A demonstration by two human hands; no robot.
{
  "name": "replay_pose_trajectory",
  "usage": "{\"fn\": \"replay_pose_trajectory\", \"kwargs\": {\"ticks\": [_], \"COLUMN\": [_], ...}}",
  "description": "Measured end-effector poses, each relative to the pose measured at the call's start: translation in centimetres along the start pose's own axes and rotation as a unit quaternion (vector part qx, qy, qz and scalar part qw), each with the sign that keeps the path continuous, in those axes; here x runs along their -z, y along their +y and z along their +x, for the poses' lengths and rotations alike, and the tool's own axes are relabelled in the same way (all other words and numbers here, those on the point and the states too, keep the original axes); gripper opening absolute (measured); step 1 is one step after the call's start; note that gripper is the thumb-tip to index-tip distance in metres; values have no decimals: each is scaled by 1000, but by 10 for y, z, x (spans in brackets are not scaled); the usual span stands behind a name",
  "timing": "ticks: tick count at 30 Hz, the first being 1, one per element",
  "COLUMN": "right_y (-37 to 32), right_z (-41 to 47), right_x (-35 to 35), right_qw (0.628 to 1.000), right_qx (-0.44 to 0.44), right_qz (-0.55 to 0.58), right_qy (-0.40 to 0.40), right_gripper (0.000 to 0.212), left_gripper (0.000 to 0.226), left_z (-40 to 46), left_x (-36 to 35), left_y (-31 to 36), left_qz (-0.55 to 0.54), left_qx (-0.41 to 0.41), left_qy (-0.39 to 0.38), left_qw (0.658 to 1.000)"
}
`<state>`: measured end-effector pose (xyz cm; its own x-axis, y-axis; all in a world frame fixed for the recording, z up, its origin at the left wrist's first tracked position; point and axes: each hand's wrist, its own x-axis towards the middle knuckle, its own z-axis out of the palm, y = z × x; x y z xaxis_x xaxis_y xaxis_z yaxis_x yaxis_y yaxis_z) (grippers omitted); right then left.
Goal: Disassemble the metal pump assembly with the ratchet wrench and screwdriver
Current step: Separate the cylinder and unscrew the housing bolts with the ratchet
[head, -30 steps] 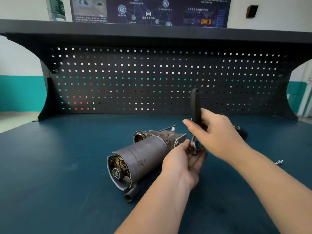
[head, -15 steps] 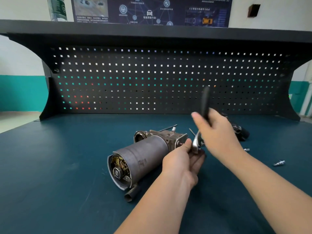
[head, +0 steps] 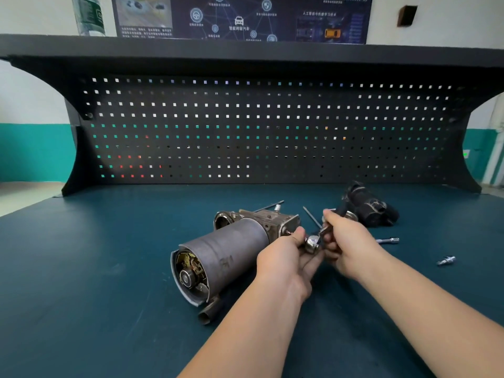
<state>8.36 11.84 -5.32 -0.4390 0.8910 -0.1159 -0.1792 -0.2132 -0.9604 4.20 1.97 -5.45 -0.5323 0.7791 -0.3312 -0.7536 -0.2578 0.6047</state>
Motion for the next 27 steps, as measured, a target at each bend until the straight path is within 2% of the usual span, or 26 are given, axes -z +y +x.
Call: {"fn": "replay_pose_trajectory", "kwargs": {"ticks": [1,2,3,5,6,7,8,10,11,13,14,16,17,18,19,20,21,22,23,25,26,27], "right_y": [-2,-4,-8,-14,-15,-16,-16,-13,-10,-6,-4,0,2,4,4,3,1,-3,-7,-13,-12,-11], "right_z": [0,-3,-8,-23,-28,-32,-33,-33,-31,-23,-18,-9,-5,-4,-3,-3,-4,-7,-13,-26,-30,-33], "right_x": [0,-1,-3,-5,-5,-5,-5,-4,-5,-6,-6,-4,-3,-2,-2,-1,-2,-3,-4,-6,-6,-6], "right_qw": [999,989,961,860,816,788,774,768,777,835,879,969,993,999,1000,1000,998,986,955,842,781,736], "right_qx": [46,132,244,443,496,522,534,545,544,486,417,209,101,23,-15,-3,57,152,269,476,537,573], "right_qz": [-23,-68,-129,-246,-286,-309,-321,-321,-307,-258,-230,-121,-51,0,19,6,-25,-71,-127,-251,-311,-351], "right_qy": [-5,-6,-7,-51,-81,-102,-111,-101,-79,-8,27,51,37,24,17,15,15,15,10,-42,-70,-86], "right_gripper": [33,34,33,27,22,19,19,22,25,31,33,33,32,31,31,31,32,31,31,30,30,31], "left_gripper": [7,6,7,14,18,19,18,14,13,9,8,10,12,14,14,13,12,13,13,14,17,20], "left_z": [0,0,0,0,0,0,-1,-2,-2,-2,-1,0,1,2,2,2,2,1,0,-3,-4,-4], "left_x": [-1,-1,-2,-3,-2,-2,-1,-1,0,0,1,1,1,1,1,0,0,-1,-1,-1,0,1], "left_y": [0,0,0,1,2,2,3,4,4,4,4,3,3,2,2,2,1,1,0,1,1,2], "left_qz": [-1,-5,-11,-19,-20,-20,-16,-4,0,0,0,7,12,17,21,21,17,13,8,3,2,-1], "left_qx": [-1,-2,-4,-5,-4,-2,2,6,5,-1,-2,-2,1,3,3,2,1,0,0,2,5,7], "left_qy": [-1,-1,-1,-6,-11,-15,-19,-30,-32,-23,-19,-15,-14,-14,-13,-10,-8,-8,-13,-28,-30,-28], "left_qw": [1000,1000,1000,1000,1000,1000,1000,1000,999,1000,1000,1000,1000,1000,1000,1000,1000,1000,1000,1000,1000,1000]}}
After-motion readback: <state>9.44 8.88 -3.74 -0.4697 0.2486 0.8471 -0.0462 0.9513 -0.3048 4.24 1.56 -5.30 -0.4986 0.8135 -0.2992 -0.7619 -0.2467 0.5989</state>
